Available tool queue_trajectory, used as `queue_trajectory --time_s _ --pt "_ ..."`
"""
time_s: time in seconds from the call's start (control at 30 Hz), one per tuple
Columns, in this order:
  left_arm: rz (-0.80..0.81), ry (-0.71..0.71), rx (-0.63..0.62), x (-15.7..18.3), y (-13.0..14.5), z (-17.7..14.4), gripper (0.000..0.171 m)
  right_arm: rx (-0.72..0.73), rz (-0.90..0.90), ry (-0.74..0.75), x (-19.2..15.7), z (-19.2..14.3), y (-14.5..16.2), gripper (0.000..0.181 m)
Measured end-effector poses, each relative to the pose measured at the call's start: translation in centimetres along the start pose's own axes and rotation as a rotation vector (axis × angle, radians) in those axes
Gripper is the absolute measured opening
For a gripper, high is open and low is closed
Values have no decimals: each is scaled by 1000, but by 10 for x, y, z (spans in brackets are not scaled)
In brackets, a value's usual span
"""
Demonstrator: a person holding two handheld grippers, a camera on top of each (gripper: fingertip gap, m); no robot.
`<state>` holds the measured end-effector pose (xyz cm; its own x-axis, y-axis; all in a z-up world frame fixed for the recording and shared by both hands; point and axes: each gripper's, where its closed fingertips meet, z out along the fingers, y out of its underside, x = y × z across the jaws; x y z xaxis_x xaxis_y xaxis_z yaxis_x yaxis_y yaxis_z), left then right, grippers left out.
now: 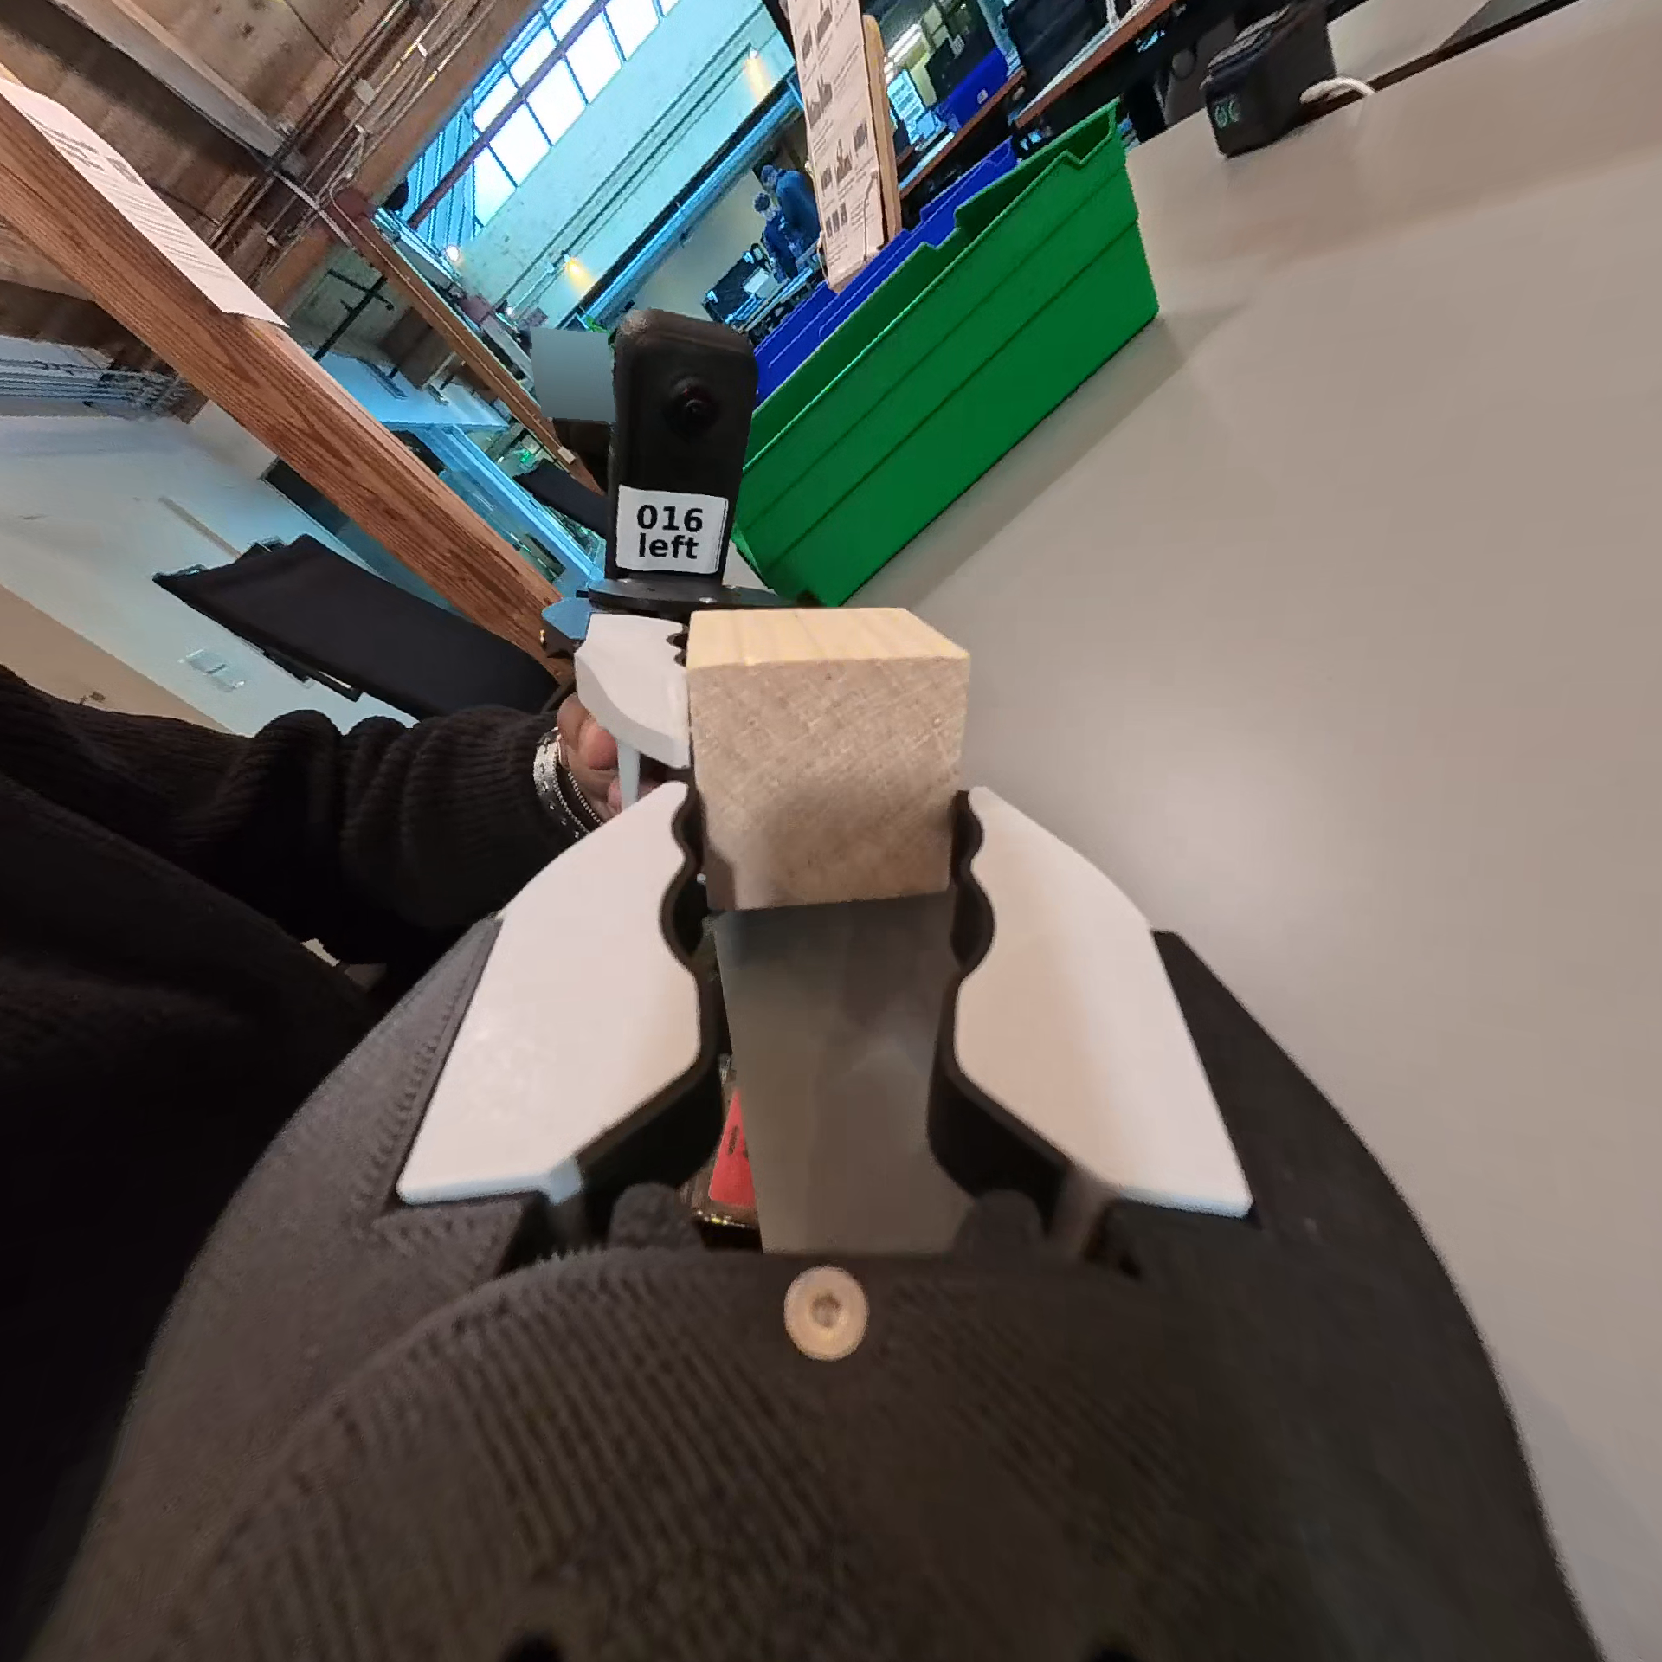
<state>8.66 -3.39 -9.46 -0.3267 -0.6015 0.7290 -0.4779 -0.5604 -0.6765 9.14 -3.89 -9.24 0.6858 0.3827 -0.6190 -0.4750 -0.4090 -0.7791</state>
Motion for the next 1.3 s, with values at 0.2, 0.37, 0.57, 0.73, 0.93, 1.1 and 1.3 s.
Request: queue_trajectory --time_s 0.2,0.37,0.57,0.73,0.93,1.1,1.3 --pt "-16 29 -17 3 2 0 64 -5 40 -7 -1 -2 -2 54" --pt "21 75 -17 12 0 -3 79 36 -28 64 -1 -12 -18 53" --pt "58 78 -41 15 4 -2 78 108 -286 250 -5 -63 -80 54" --pt "40 78 -86 16 12 2 76 -17 -627 644 31 -175 -148 54" --pt "169 -26 -157 10 18 11 75 -580 -802 760 122 -271 -147 54" --pt "260 -168 -211 -5 20 9 75 -957 -727 610 179 -298 -106 54" --pt "203 -258 -201 -12 23 5 73 -1135 -765 380 190 -280 -75 54"
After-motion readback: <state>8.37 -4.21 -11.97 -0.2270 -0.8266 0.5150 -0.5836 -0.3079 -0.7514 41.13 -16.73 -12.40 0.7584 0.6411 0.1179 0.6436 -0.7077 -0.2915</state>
